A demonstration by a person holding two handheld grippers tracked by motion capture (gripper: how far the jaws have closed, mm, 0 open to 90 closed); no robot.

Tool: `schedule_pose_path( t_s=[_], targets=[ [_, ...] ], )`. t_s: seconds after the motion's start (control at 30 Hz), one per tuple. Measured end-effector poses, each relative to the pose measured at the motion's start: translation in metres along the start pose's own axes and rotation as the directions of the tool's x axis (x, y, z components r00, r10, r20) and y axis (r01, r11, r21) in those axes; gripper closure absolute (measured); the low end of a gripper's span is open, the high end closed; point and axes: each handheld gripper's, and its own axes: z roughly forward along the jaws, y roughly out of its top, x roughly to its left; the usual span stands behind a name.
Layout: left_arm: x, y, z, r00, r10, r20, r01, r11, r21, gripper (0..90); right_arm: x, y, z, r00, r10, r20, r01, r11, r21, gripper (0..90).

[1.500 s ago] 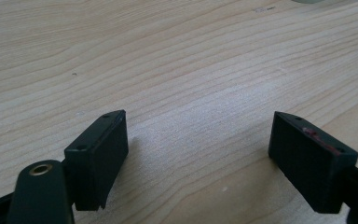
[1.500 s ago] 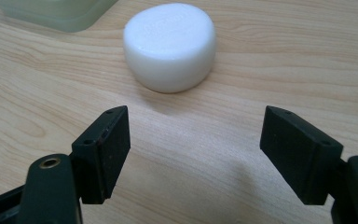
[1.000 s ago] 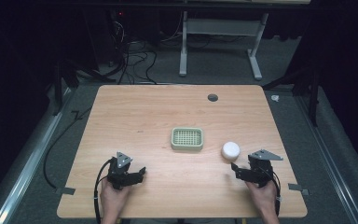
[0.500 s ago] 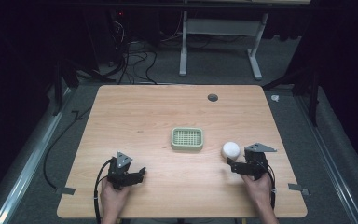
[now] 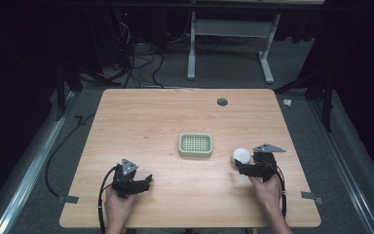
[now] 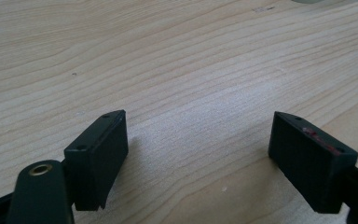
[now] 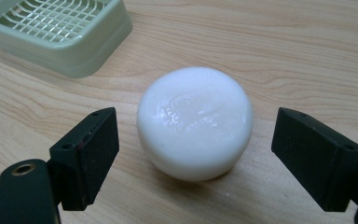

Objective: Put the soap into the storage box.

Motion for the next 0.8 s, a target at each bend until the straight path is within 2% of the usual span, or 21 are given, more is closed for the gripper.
schedule_pose_path(
  t_s=[0.47,0.8],
  targets=[
    [0.000,0.000,0.000,1.0000,0.000,0.000,0.000,1.0000,0.000,20.1,0.003,0.008,0.015,0.9999,-0.008,0.012,0.008,1.000,0.009,14.4],
    [0.000,0.000,0.000,1.0000,0.000,0.000,0.000,1.0000,0.000,20.2,0.003,0.009,0.030,0.9999,-0.002,0.010,0.001,0.998,0.056,14.7]
  ],
)
